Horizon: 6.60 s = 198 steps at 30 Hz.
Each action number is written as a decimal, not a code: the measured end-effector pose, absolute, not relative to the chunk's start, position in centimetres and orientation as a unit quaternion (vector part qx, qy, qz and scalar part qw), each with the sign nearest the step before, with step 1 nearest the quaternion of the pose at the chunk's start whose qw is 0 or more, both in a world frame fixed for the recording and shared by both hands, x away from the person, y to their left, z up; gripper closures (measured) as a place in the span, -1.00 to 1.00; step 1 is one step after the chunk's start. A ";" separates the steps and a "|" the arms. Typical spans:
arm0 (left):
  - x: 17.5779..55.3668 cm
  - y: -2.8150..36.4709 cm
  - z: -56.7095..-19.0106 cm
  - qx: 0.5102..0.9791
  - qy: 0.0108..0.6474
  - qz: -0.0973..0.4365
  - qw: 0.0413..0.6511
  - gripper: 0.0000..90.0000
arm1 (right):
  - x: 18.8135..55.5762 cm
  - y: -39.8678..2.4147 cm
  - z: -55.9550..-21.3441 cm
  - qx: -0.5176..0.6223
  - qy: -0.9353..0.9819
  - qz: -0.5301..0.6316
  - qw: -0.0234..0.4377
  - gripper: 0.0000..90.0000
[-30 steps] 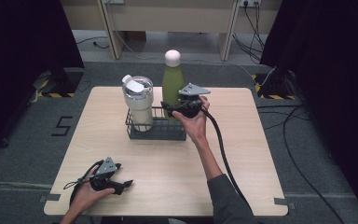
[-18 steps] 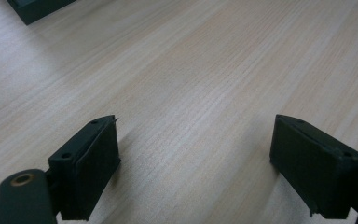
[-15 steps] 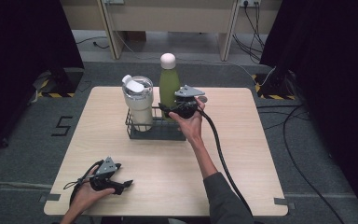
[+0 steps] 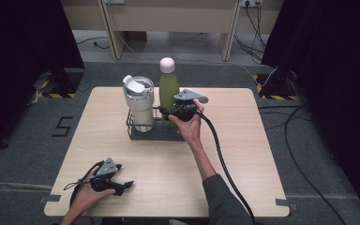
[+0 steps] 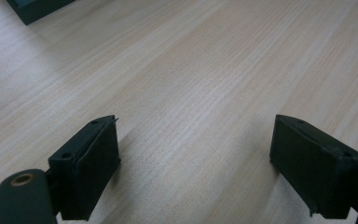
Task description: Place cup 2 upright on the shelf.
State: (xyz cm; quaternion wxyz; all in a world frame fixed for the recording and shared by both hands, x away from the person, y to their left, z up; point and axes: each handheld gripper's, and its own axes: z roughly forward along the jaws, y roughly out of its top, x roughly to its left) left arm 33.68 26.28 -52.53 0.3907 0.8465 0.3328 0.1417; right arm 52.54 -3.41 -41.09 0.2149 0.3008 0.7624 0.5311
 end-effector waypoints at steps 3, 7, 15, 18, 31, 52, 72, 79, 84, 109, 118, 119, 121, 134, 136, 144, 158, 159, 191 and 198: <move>33.7 26.3 -52.5 0.847 0.333 0.142 0.391 -0.67 | 52.6 -3.5 -41.3 0.301 0.763 0.530 0.216 -0.53; 33.7 26.3 -52.5 0.846 0.333 0.142 0.391 -0.67 | 52.6 -3.6 -41.7 0.307 0.762 0.528 0.214 -0.53; 33.7 26.3 -52.5 0.847 0.333 0.142 0.391 -0.67 | 52.7 -3.8 -42.8 0.311 0.764 0.524 0.214 -0.53; 33.7 26.3 -52.5 0.847 0.332 0.142 0.390 -0.67 | 52.7 -3.7 -42.9 0.309 0.763 0.525 0.214 -0.53; 33.7 26.3 -52.5 0.847 0.332 0.142 0.390 -0.67 | 52.7 -3.8 -43.9 0.319 0.760 0.523 0.216 -0.53; 33.7 26.3 -52.5 0.847 0.332 0.142 0.390 -0.67 | 52.7 -3.9 -44.7 0.308 0.772 0.511 0.218 -0.54; 33.7 26.3 -52.5 0.848 0.331 0.143 0.389 -0.67 | 51.9 -4.4 -43.9 0.304 0.775 0.505 0.227 -0.66; 33.7 26.3 -52.5 0.847 0.332 0.143 0.389 -0.67 | 50.8 -5.5 -42.5 0.298 0.767 0.518 0.235 -0.66; 33.7 26.3 -52.5 0.847 0.332 0.143 0.389 -0.67 | 50.1 -6.2 -41.8 0.300 0.765 0.518 0.238 -0.65; 33.7 26.3 -52.5 0.847 0.332 0.143 0.389 -0.67 | 47.1 -10.0 -41.1 0.298 0.762 0.523 0.239 -0.60; 33.7 26.3 -52.5 0.848 0.332 0.143 0.389 -0.67 | 46.1 -11.2 -41.2 0.301 0.759 0.525 0.239 -0.58; 33.7 26.3 -52.5 0.847 0.332 0.143 0.389 -0.67 | 46.1 -11.2 -41.3 0.303 0.759 0.524 0.239 -0.58; 33.7 26.3 -52.5 0.847 0.332 0.143 0.389 -0.67 | 45.9 -11.4 -41.3 0.303 0.759 0.524 0.239 -0.58; 33.7 26.3 -52.5 0.847 0.332 0.143 0.389 -0.67 | 44.8 -12.3 -41.6 0.304 0.760 0.520 0.246 -0.58; 33.7 26.3 -52.5 0.847 0.332 0.143 0.389 -0.67 | 44.6 -12.4 -41.6 0.302 0.760 0.520 0.246 -0.58; 33.7 26.3 -52.5 0.847 0.332 0.143 0.389 -0.67 | 43.6 -13.0 -41.8 0.299 0.765 0.513 0.249 -0.58; 33.7 26.3 -52.5 0.848 0.332 0.143 0.389 -0.68 | 42.0 -14.4 -42.3 0.302 0.765 0.507 0.256 -0.58; 33.7 26.3 -52.5 0.847 0.332 0.143 0.389 -0.67 | 41.9 -14.5 -42.3 0.303 0.765 0.507 0.257 -0.58; 33.7 26.3 -52.5 0.847 0.332 0.143 0.389 -0.68 | 38.0 -18.7 -43.4 0.321 0.763 0.498 0.259 -0.56; 33.7 26.3 -52.5 0.847 0.332 0.143 0.389 -0.68 | 37.2 -19.6 -43.9 0.330 0.761 0.496 0.256 -0.57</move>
